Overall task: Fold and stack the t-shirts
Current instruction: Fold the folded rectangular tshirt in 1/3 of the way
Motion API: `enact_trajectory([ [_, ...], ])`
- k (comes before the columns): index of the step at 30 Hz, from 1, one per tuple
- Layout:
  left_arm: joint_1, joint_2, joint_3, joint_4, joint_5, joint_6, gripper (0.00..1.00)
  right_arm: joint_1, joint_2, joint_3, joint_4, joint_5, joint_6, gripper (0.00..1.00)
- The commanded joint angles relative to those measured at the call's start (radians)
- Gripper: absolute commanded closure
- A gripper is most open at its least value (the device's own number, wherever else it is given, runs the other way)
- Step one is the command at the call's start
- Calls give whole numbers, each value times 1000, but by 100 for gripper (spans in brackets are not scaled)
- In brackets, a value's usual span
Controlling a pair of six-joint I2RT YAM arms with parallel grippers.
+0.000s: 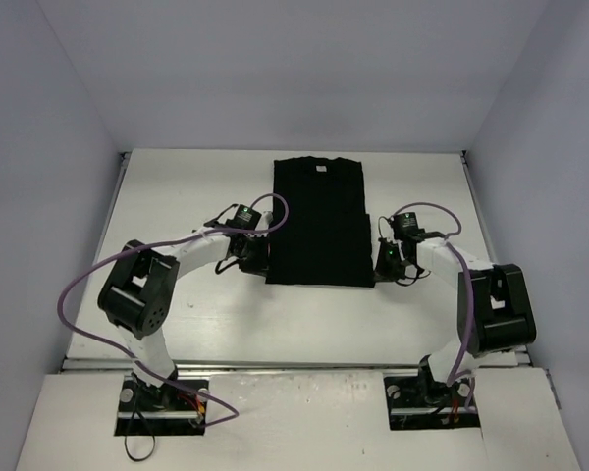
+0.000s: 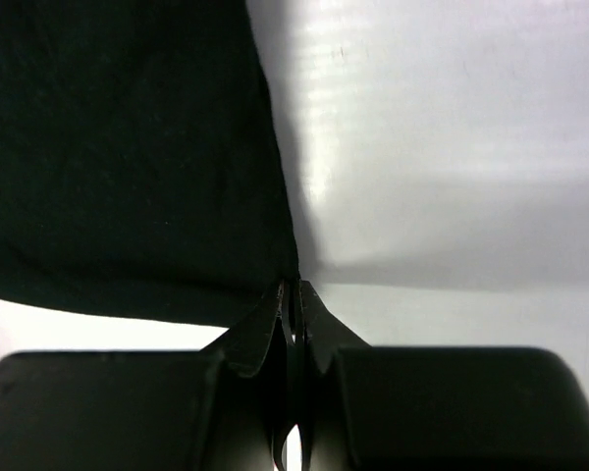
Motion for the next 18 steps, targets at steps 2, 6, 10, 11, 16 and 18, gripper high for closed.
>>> enact_trajectory([
  [2,1,-154,-77,-115,-49,14,100,4,-105,-5,-101,91,-1,97],
  [6,2,-197,-58,-156,-69,29,88,9,-169,51,-153,93,0,78],
  [10,6,-223,32,-262,-112,55,52,12,-203,164,-203,54,1,64],
  [11,6,-240,45,-277,-123,57,49,12,-204,180,-206,18,1,63],
  [16,2,-323,83,-265,-46,15,49,21,-165,217,-188,-189,-4,65],
  [18,-1,-329,64,-171,31,-20,52,22,-153,202,-165,-251,-5,65],
])
